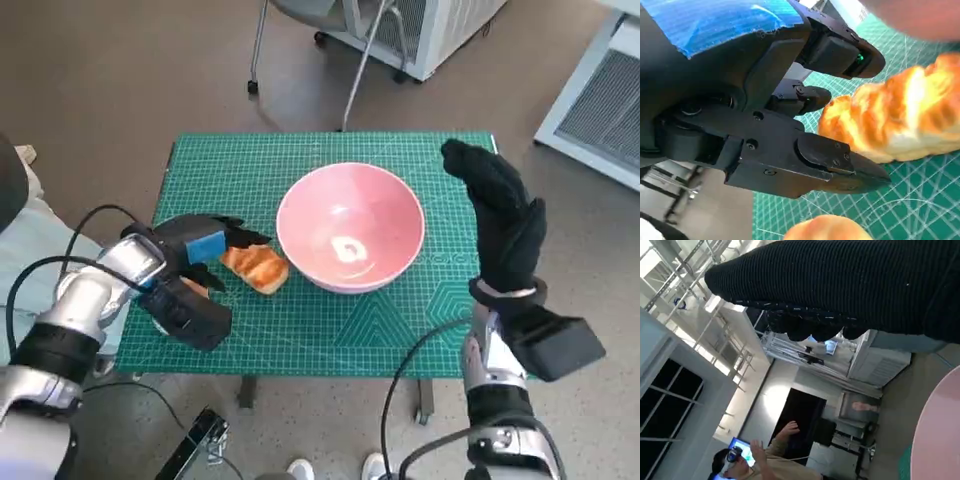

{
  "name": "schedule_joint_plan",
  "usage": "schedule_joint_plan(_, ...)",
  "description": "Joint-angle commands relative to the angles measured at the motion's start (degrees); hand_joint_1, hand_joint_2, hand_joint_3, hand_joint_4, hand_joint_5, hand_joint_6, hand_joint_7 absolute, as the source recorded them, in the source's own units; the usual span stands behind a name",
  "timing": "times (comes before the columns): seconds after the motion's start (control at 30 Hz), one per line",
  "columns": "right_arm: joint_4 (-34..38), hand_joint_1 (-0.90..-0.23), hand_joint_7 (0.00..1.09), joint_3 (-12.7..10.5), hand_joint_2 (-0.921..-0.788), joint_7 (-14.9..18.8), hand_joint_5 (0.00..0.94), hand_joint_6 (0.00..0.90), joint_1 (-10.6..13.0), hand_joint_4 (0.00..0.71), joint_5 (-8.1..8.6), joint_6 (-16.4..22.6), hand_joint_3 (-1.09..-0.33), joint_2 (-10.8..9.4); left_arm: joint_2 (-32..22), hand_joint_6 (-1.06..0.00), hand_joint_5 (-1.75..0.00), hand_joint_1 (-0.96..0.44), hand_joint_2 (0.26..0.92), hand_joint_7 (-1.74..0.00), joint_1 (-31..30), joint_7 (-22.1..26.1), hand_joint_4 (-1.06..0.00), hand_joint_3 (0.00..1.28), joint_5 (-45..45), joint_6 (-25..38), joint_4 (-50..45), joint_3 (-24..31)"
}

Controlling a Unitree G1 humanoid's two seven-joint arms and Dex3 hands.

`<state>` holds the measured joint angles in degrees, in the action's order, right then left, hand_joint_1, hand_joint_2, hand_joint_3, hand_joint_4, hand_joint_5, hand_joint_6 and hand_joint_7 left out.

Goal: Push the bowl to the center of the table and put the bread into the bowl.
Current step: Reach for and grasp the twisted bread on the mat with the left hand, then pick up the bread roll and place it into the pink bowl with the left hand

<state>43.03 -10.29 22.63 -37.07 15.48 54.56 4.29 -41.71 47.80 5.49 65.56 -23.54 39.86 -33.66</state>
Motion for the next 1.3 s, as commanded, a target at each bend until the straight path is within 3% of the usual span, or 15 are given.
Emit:
schedule_joint_plan(0.03,0.7,-0.56,0.78,-0.1,-0.921,0.6,0.017,0.032,1.7,0.372,0.56,-0.2,-0.771,-0.4,1.9,-0.53,-0.01,-0.13,0.807,-0.02,2.6,-2.2,-0.37,0.01,1.9,0.2,4.1,-2.8)
schedule_joint_plan(0.37,1.4,-0.569,0.76,-0.3,-0.921,1.3,0.016,0.043,2.1,0.374,1.46,0.0,-0.76,-0.8,7.3,-0.59,-0.03,-0.18,0.816,-0.04,7.2,-7.4,-0.44,0.01,3.2,0.3,14.5,-7.8)
schedule_joint_plan(0.5,1.5,-0.572,0.75,-0.5,-0.921,1.6,0.016,0.048,2.2,0.376,1.76,0.0,-0.757,-0.9,9.3,-0.67,-0.04,-0.12,0.879,-0.05,9.1,-10.0,-0.53,0.02,3.3,-0.1,19.3,-9.7)
schedule_joint_plan(0.67,1.5,-0.573,0.74,-1.0,-0.921,2.4,0.016,0.054,2.3,0.378,2.77,-0.5,-0.755,-0.8,10.7,-0.78,-0.09,0.0,0.912,-0.08,10.7,-12.0,-0.69,0.15,1.9,-1.6,23.8,-10.8)
schedule_joint_plan(0.7,1.5,-0.576,0.72,-1.0,-0.921,2.5,0.014,0.063,2.3,0.379,2.99,-0.6,-0.75,-0.8,10.9,-0.81,-0.58,0.12,0.915,-0.09,10.9,-12.2,-0.6,0.2,1.5,-1.8,24.5,-10.9)
schedule_joint_plan(0.73,1.5,-0.581,0.71,-1.1,-0.921,2.6,0.014,0.07,2.3,0.38,3.14,-0.7,-0.745,-0.8,11.0,-0.68,-0.88,0.08,0.917,-0.55,11.1,-12.4,-0.54,0.22,1.3,-2.0,25.1,-11.0)
schedule_joint_plan(0.77,1.4,-0.584,0.71,-1.1,-0.921,2.7,0.013,0.075,2.4,0.381,3.31,-0.8,-0.742,-0.8,11.2,-0.6,-1.08,0.05,0.919,-0.84,11.2,-12.7,-0.49,0.24,1.0,-2.1,25.6,-11.1)
schedule_joint_plan(0.87,1.3,-0.594,0.7,-1.3,-0.921,2.9,0.012,0.081,2.5,0.381,3.66,-0.9,-0.736,-0.9,11.5,-0.52,-1.19,0.02,0.897,-1.24,11.5,-13.2,-0.48,0.28,0.5,-2.1,26.8,-11.3)
schedule_joint_plan(0.97,1.4,-0.602,0.69,-1.6,-0.921,3.0,0.011,0.086,2.6,0.382,4.03,-1.1,-0.724,-0.9,11.9,-0.44,-1.35,0.01,0.737,-1.54,11.7,-13.3,-0.45,0.6,0.1,-1.3,27.8,-11.6)
schedule_joint_plan(1.07,1.4,-0.604,0.68,-1.6,-0.921,3.2,0.011,0.089,2.7,0.383,4.39,-1.3,-0.716,-1.1,12.0,-0.49,-1.35,0.0,0.857,-1.38,11.8,-13.3,-0.49,0.34,-0.4,-1.1,28.5,-11.5)
schedule_joint_plan(1.3,1.5,-0.607,0.67,-1.8,-0.921,3.7,0.009,0.096,2.8,0.384,5.13,-1.7,-0.698,-1.7,10.8,-0.53,-1.29,0.0,0.915,-1.3,12.6,-10.9,-0.54,0.19,-4.2,-1.6,29.2,-9.4)
